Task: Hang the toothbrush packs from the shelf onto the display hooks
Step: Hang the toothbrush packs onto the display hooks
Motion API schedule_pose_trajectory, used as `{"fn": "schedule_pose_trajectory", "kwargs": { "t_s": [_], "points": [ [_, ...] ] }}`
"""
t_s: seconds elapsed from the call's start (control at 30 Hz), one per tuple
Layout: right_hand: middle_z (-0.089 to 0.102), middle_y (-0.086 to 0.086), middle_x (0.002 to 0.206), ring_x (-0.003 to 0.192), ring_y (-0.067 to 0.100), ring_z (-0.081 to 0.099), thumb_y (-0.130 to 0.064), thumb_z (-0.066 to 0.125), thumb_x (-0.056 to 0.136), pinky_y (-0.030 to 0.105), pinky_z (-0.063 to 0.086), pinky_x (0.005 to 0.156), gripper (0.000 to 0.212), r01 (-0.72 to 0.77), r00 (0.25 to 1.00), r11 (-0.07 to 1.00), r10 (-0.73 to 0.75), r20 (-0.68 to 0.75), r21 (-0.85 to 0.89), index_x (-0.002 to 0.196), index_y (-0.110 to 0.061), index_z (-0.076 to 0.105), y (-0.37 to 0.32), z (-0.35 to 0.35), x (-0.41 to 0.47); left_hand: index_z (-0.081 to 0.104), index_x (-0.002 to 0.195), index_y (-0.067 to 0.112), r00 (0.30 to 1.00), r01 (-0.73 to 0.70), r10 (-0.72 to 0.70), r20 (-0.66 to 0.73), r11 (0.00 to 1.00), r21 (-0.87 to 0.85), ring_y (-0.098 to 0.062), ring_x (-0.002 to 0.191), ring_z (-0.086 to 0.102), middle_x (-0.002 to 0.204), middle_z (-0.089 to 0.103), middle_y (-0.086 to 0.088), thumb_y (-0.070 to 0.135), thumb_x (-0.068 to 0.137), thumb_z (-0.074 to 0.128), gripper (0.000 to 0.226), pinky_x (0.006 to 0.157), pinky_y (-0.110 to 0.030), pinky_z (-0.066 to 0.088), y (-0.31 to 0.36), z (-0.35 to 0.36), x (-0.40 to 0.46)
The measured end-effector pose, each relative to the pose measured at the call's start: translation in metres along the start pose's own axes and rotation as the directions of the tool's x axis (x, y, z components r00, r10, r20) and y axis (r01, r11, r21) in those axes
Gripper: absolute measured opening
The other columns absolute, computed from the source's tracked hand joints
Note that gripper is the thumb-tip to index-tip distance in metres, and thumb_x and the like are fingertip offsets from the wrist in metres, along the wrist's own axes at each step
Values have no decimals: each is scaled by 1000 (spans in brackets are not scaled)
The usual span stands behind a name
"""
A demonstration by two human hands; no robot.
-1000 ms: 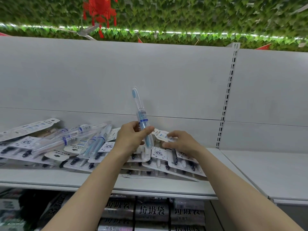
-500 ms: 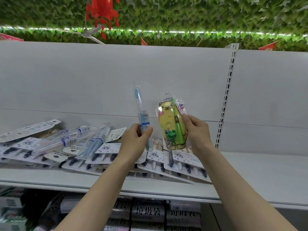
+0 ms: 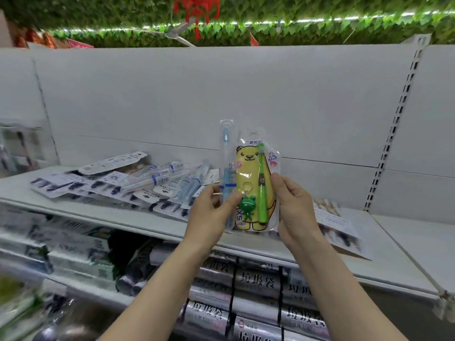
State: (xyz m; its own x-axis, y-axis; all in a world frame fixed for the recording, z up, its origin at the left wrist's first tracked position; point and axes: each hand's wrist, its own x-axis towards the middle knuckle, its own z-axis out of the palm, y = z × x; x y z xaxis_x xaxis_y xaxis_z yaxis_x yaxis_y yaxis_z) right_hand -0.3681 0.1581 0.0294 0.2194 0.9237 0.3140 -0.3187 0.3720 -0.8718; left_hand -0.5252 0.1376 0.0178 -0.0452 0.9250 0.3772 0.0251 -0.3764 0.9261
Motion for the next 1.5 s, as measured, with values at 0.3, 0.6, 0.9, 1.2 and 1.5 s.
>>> {"fn": "schedule_pose_trajectory", "kwargs": {
  "t_s": [0.3,0.6,0.9,1.2,1.5],
  "points": [
    [75,17,100,92,28,69,-14,56,101,53,57,90,16,-27,983,996,41,177,-80,101,-7,70,47,160,-65,64,102,24,973,37,-51,-225,997,-64,-13,88,71,98,74,0,24,84,76,22,73,-28,56,-1,-164,-40],
    [76,18,98,95,39,73,-37,69,92,57,57,88,34,-133,925,989,147,350,-63,100,-4,70,135,403,-169,62,108,16,900,85,-89,-427,996,-28,-21,95,71,102,74,-6,22,82,79,32,90,-44,57,-26,-421,-98],
    [76,16,101,101,38,71,-51,81,71,61,54,93,55,-290,862,956,281,422,-45,98,-4,73,228,602,-235,60,99,25,763,119,-89,-640,993,3,-19,95,69,104,71,-4,20,87,74,19,84,-36,56,-47,-639,-137],
    [78,8,98,93,25,75,-29,72,92,43,60,85,19,-317,793,948,284,539,-33,102,-13,73,343,791,-237,55,117,20,748,175,-68,-660,980,98,-8,78,59,97,65,1,34,102,50,21,67,-23,46,-84,-836,-122],
    [79,4,92,90,23,75,-29,72,91,40,60,83,17,-364,768,931,316,558,-26,97,-14,73,435,1014,-197,59,107,16,781,168,-80,-619,982,85,-6,74,60,88,63,0,30,103,48,18,63,-20,50,-71,-1055,-36]
  ]
}}
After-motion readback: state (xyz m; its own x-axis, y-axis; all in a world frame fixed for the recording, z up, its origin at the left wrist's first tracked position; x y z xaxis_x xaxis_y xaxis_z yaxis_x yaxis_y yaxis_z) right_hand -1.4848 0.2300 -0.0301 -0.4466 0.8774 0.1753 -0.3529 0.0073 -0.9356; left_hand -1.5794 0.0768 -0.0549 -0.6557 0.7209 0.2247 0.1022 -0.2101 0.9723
